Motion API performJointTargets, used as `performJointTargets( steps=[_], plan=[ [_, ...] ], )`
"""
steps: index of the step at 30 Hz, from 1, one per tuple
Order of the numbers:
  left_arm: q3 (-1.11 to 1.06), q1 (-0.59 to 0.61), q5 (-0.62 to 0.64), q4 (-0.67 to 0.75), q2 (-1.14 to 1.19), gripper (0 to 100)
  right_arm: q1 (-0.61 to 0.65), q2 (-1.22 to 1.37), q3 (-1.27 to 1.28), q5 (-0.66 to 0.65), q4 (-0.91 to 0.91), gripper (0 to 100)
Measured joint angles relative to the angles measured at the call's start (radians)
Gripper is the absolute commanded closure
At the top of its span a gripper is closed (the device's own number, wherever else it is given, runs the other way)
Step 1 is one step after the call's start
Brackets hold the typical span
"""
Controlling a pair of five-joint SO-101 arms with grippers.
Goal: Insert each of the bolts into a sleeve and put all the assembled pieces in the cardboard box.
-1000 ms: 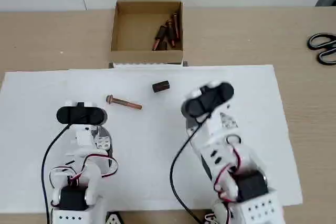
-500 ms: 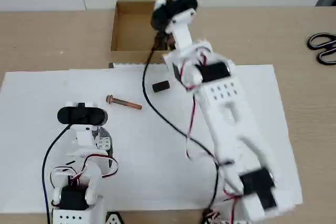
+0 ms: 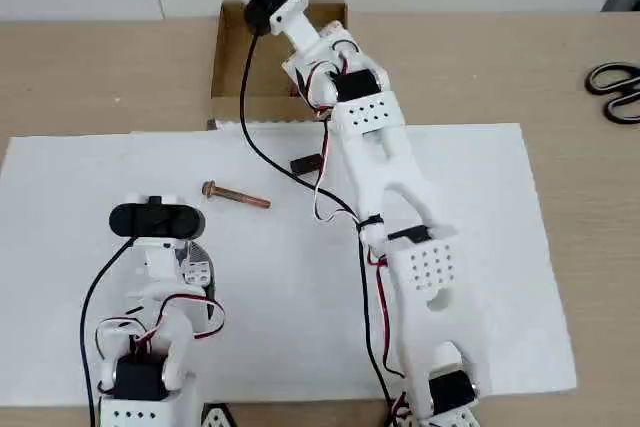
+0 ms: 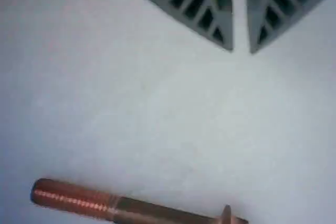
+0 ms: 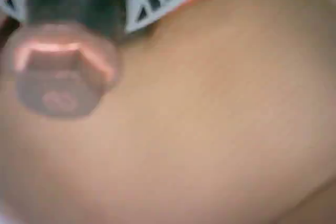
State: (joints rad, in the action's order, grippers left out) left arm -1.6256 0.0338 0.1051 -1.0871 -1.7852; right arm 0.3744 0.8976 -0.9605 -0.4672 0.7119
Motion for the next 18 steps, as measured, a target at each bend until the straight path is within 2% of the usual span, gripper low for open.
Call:
performJointTargets(
  steps=[5,10,18],
  plan=[
    [0.0,0.0,0.0,0.0,0.0,99,0.005,0.181,-0.226,-0.048,-0.011,98.3],
    [0.0,0.0,0.0,0.0,0.0,99,0.041,0.267,-0.376,-0.055,0.075,80.9],
    [0.0,0.0,0.0,0.0,0.0,99,0.054,0.279,-0.517,-0.057,0.264,80.1]
  ],
)
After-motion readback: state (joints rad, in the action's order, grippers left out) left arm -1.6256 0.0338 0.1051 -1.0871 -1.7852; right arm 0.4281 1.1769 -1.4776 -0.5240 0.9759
